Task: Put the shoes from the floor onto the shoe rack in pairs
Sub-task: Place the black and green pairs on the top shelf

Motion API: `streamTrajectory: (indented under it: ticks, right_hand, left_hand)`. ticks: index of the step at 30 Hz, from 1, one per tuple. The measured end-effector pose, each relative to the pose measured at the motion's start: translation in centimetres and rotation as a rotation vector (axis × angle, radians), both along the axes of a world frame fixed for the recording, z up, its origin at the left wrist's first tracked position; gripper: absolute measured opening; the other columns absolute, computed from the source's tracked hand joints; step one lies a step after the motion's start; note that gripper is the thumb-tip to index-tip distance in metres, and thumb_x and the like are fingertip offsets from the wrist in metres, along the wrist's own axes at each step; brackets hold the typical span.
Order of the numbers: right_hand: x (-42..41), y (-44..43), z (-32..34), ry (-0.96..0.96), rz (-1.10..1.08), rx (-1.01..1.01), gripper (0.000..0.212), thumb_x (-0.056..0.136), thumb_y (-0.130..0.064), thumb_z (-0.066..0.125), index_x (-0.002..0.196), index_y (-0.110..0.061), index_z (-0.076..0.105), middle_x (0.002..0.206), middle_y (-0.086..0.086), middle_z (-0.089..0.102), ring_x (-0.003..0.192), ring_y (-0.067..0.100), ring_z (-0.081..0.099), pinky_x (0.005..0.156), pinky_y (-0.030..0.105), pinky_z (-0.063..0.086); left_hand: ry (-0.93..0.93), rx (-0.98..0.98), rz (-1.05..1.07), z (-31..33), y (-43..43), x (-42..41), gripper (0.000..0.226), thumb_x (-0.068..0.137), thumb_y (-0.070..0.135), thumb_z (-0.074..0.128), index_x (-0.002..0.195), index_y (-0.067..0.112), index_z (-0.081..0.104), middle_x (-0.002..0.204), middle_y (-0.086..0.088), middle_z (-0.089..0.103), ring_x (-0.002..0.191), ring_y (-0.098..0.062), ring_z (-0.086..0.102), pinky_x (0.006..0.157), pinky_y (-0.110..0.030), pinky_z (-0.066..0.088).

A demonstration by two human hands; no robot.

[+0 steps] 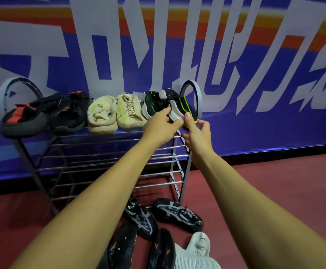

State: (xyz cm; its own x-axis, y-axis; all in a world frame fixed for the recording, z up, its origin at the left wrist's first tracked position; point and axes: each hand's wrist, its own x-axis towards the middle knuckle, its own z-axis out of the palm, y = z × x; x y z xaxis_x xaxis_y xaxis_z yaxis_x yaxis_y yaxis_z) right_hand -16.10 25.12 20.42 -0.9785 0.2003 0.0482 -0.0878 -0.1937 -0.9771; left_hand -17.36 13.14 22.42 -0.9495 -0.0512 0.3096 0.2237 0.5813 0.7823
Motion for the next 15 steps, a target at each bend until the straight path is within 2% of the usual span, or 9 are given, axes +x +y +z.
streamTrajectory:
  ticks: [3,5,7,9,12,15]
  right_hand:
    - [-0.4,0.1,-0.4,0.016,-0.007,0.006,0.051,0.090,-0.048,0.066,0.126,-0.020,0.043,0.112,0.003,0.067,0.088,0.009,0.067,0.068,0.022,0.047]
    - [-0.7,0.2,-0.9,0.013,-0.017,0.000,0.054,0.089,-0.048,0.068,0.129,-0.021,0.044,0.115,0.003,0.068,0.092,0.010,0.067,0.067,0.021,0.047]
    - [-1.1,0.6,-1.2,0.010,-0.024,-0.014,0.056,0.087,-0.048,0.070,0.130,-0.022,0.044,0.119,0.005,0.067,0.102,0.015,0.068,0.070,0.023,0.049]
    - [-1.4,0.9,-1.3,0.003,-0.019,-0.014,0.055,0.088,-0.048,0.069,0.129,-0.023,0.043,0.120,0.005,0.066,0.105,0.018,0.068,0.072,0.026,0.051]
    - [-1.7,1.3,-1.6,-0.008,0.009,-0.002,0.050,0.092,-0.045,0.065,0.127,-0.020,0.039,0.120,0.008,0.066,0.109,0.021,0.067,0.069,0.024,0.051]
    - [-2.0,1.5,-1.5,0.015,0.022,0.065,0.044,0.093,-0.045,0.063,0.122,-0.023,0.039,0.120,0.007,0.065,0.108,0.023,0.067,0.062,0.018,0.048]
  left_hand:
    - [0.034,-0.048,0.073,-0.6,0.1,-0.4,0.078,0.074,0.063,0.061,0.144,0.033,0.044,0.095,0.006,0.069,0.085,-0.021,0.070,0.081,-0.043,0.056]
    - [0.080,-0.147,0.138,-0.7,0.5,-0.6,0.071,0.078,0.064,0.061,0.142,0.038,0.046,0.091,0.011,0.068,0.086,-0.020,0.068,0.077,-0.037,0.053]
    - [0.132,-0.254,0.194,-0.5,1.0,-0.5,0.066,0.083,0.063,0.060,0.142,0.040,0.046,0.097,0.011,0.068,0.096,-0.021,0.064,0.071,-0.031,0.044]
    - [0.160,-0.331,0.231,-0.3,1.6,-0.4,0.063,0.086,0.061,0.059,0.143,0.040,0.045,0.107,0.008,0.069,0.105,-0.024,0.062,0.068,-0.032,0.038]
    - [0.175,-0.397,0.264,-0.3,2.1,-0.5,0.059,0.088,0.059,0.058,0.142,0.037,0.047,0.119,0.004,0.068,0.109,-0.029,0.062,0.071,-0.036,0.044]
    - [0.178,-0.375,0.275,-0.8,2.0,-0.8,0.056,0.086,0.060,0.059,0.136,0.037,0.053,0.114,0.006,0.070,0.105,-0.027,0.064,0.074,-0.038,0.049]
